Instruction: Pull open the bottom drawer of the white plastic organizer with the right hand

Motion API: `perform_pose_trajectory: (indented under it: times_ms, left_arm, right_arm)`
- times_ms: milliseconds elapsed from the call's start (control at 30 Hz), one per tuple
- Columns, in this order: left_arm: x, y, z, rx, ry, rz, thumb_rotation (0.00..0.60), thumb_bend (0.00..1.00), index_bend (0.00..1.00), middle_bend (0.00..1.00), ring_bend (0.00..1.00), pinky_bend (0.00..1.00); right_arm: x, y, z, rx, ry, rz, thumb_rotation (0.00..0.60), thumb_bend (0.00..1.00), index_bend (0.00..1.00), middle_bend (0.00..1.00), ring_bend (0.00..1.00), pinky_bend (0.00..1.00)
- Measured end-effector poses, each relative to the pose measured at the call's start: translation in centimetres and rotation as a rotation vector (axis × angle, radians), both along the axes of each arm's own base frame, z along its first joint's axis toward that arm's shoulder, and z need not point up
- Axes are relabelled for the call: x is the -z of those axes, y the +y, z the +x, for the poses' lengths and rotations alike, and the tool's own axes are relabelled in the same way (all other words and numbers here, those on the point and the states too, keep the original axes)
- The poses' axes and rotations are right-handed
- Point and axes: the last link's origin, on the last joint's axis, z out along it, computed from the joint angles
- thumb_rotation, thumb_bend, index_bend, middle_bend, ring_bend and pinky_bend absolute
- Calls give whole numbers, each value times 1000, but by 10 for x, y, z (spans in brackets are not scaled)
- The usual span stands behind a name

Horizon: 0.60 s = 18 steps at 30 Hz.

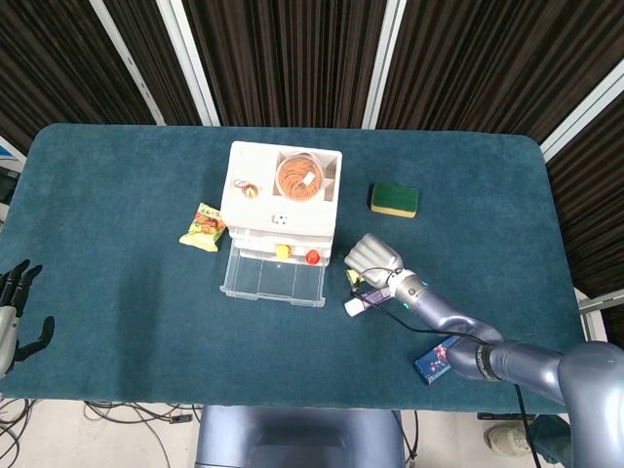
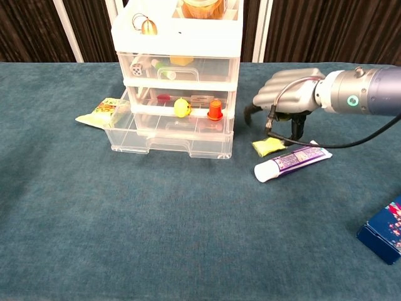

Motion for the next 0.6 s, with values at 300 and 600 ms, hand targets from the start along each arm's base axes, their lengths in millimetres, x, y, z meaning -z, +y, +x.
perform_pose_trajectory:
  times_ms: [300, 600]
  left_arm:
    - [0, 0, 1, 4, 3, 0, 600, 439, 64, 6, 0, 0]
    - [2, 1, 2, 13, 11, -6, 600, 438, 64, 6, 0, 0]
  right_arm:
    - [-52, 12, 7, 107, -75, -19, 600, 199, 151, 787, 881, 925]
    - [-137, 42, -19, 276, -295, -291, 600, 171, 108, 291, 452, 328]
